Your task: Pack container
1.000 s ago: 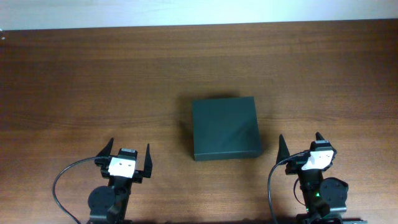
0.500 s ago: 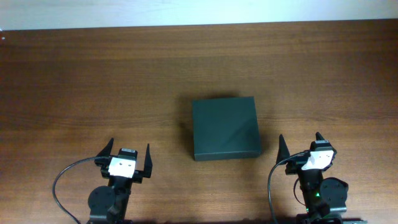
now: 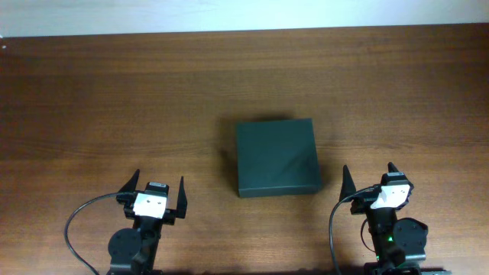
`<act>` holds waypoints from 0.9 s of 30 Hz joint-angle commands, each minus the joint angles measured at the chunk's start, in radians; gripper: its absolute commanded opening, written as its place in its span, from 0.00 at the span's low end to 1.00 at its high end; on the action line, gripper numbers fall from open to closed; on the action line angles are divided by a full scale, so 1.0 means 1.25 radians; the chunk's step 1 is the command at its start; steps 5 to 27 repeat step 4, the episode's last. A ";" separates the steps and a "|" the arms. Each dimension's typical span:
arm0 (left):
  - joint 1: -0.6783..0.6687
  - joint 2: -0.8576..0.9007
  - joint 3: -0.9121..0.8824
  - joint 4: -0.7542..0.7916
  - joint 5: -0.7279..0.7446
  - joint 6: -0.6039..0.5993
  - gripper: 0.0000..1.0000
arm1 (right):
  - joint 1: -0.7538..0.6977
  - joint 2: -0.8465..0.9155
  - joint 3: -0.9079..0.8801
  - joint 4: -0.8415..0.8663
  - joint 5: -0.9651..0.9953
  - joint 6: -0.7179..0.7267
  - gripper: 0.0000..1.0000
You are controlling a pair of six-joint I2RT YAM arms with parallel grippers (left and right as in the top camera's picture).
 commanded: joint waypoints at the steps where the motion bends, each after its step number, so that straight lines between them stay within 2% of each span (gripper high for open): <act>1: 0.002 -0.008 -0.008 0.004 0.011 0.013 0.99 | 0.004 -0.008 -0.003 -0.008 0.013 0.008 0.99; 27: 0.002 -0.008 -0.008 0.004 0.012 0.013 0.99 | 0.004 -0.008 -0.003 -0.008 0.013 0.008 0.99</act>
